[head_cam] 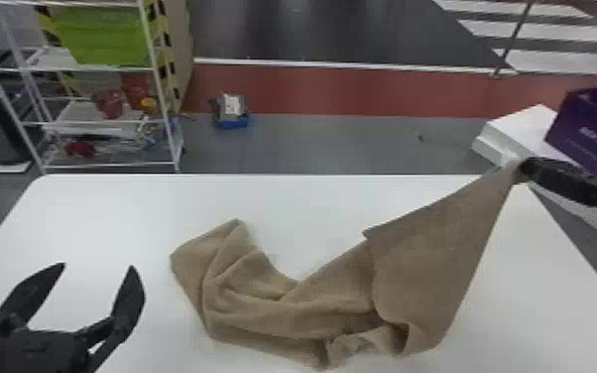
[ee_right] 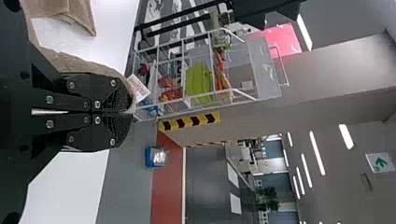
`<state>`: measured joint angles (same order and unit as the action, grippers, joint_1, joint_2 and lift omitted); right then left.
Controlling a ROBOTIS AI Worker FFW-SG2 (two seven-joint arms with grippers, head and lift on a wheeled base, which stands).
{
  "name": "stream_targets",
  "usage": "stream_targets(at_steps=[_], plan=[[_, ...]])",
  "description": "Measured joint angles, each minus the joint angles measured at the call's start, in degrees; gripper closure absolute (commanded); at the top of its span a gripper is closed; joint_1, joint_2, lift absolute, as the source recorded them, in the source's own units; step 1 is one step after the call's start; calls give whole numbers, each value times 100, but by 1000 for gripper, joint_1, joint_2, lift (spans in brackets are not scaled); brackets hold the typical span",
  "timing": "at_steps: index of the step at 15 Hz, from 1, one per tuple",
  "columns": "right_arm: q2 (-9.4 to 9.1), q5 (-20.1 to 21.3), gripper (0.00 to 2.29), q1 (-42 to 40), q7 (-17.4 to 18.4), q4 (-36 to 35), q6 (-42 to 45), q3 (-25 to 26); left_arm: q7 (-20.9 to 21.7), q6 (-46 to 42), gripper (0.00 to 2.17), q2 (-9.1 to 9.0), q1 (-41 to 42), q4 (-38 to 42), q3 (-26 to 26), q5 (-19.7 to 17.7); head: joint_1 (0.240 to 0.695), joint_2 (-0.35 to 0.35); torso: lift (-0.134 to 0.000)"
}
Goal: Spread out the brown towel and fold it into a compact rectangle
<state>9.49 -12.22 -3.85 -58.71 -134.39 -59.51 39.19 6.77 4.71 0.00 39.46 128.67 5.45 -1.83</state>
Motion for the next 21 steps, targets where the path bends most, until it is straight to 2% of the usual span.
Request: stream_targets(at_steps=[4, 7, 10, 12, 13, 14, 15, 16, 19, 21], plan=[[16, -80, 1480, 7, 108, 174, -192, 574, 9, 0, 124, 0, -6, -19, 0, -5, 695, -200, -124], [69, -75, 1480, 9, 442, 485, -240, 727, 27, 0, 124, 0, -29, -47, 0, -18, 695, -235, -124], [234, 186, 1480, 53, 751, 927, -5, 437, 36, 0, 124, 0, -43, -67, 0, -19, 695, -252, -124], [400, 751, 1453, 193, 1032, 1362, 277, -14, 36, 0, 124, 0, -44, -68, 0, -23, 695, -263, -124], [469, 972, 1139, 292, 1076, 1583, 394, -202, 35, 0, 124, 0, -44, -69, 3, -27, 695, -264, -124], [548, 1198, 522, 401, 1081, 1828, 490, -399, 43, 0, 124, 0, -44, -70, 8, -35, 695, -262, -124], [610, 1416, -1, 465, 1077, 2010, 552, -572, 50, 0, 124, 0, -44, -73, 15, -44, 695, -261, -124], [638, 1639, -1, 486, 1084, 2114, 593, -701, 53, -4, 124, 0, -41, -79, 25, -51, 695, -259, -124], [656, 2571, 39, 478, 1426, 2265, 644, -1022, 62, -17, 124, 0, -36, -104, 79, -76, 695, -280, -124], [679, 3099, 39, 447, 1456, 2282, 605, -1104, 62, -17, 124, 0, -42, -112, 82, -77, 695, -297, -124]])
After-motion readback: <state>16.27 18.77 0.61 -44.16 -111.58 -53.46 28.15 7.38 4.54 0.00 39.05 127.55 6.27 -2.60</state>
